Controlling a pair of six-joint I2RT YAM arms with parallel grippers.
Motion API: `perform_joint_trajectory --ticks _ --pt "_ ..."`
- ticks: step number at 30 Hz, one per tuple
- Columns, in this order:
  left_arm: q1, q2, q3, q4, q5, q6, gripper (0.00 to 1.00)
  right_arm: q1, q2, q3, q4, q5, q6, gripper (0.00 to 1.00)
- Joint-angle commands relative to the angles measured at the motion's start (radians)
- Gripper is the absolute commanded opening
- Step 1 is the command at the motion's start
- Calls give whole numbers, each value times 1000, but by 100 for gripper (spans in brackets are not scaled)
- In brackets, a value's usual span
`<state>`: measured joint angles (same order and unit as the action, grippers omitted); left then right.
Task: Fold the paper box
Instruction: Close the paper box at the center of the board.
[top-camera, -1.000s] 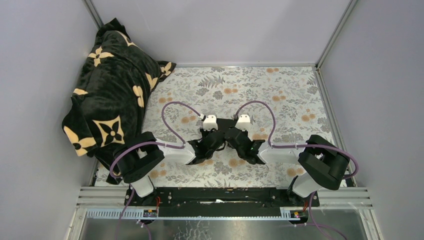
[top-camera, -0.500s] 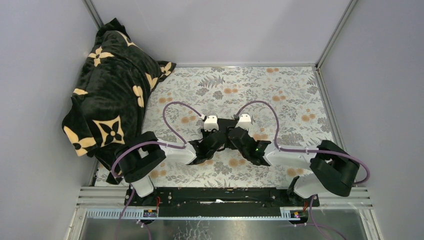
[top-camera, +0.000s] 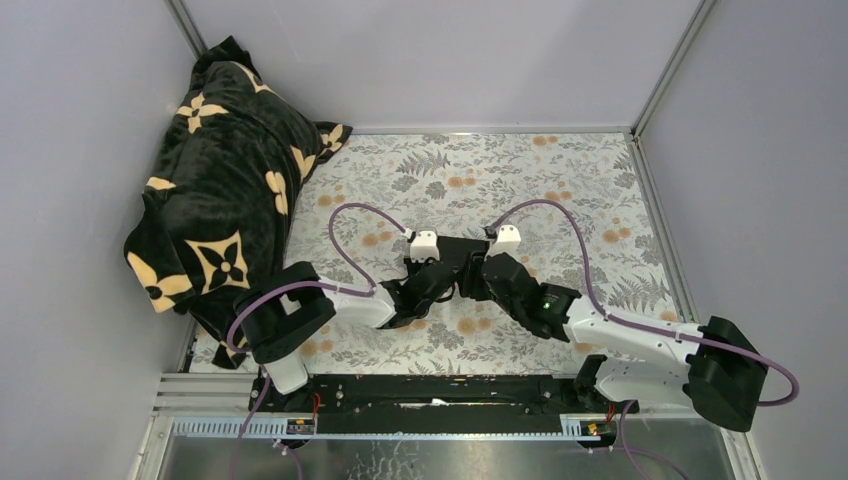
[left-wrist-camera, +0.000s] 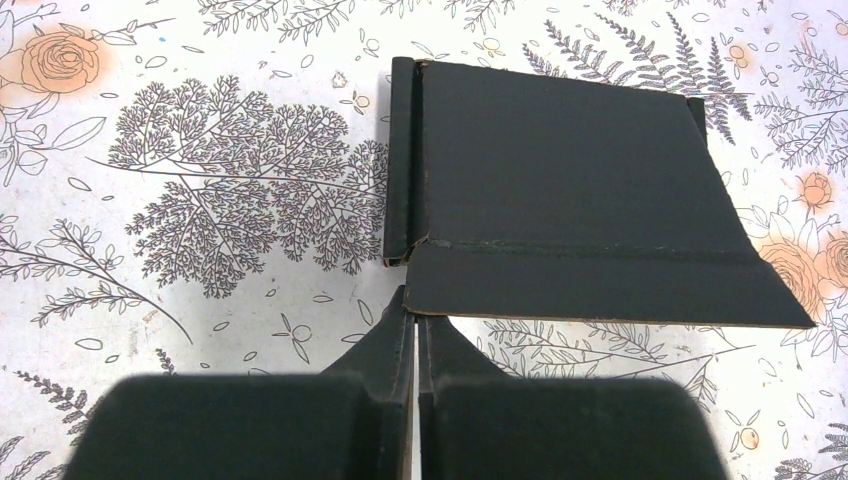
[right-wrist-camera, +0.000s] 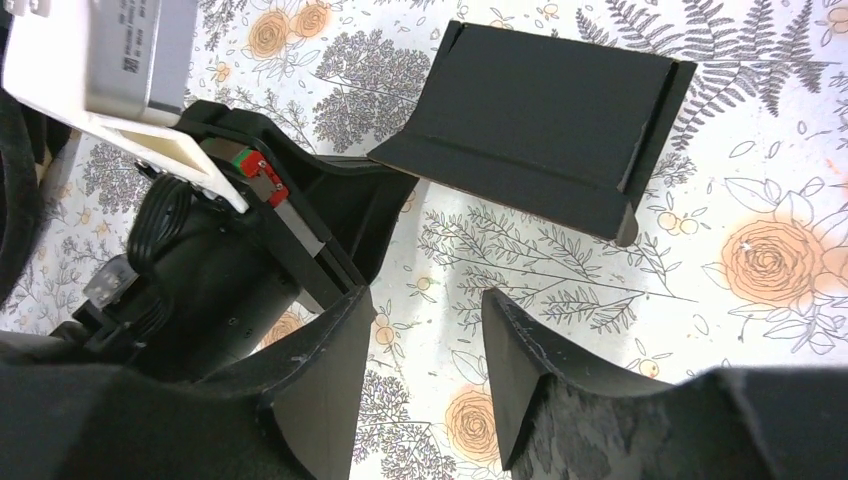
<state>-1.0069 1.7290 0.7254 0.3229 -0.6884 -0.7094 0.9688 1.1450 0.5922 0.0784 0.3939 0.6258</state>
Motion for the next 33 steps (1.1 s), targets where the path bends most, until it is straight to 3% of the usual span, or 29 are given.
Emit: perform_joint_trajectory --ticks 1,4,12,28,33 --pt "-7 20 17 6 -3 -7 0 7 -27 76 -72 18 -26 51" --pt "-7 21 14 7 -3 -7 0 -22 24 130 -130 23 -46 50" --pt "-7 33 23 5 -2 -2 0 -201 218 216 -130 -153 -89 45" --pt "-7 50 32 11 21 15 0 -265 410 315 -113 -242 -126 42" --pt "-7 43 34 14 55 19 12 -270 450 312 -109 -257 -127 41"
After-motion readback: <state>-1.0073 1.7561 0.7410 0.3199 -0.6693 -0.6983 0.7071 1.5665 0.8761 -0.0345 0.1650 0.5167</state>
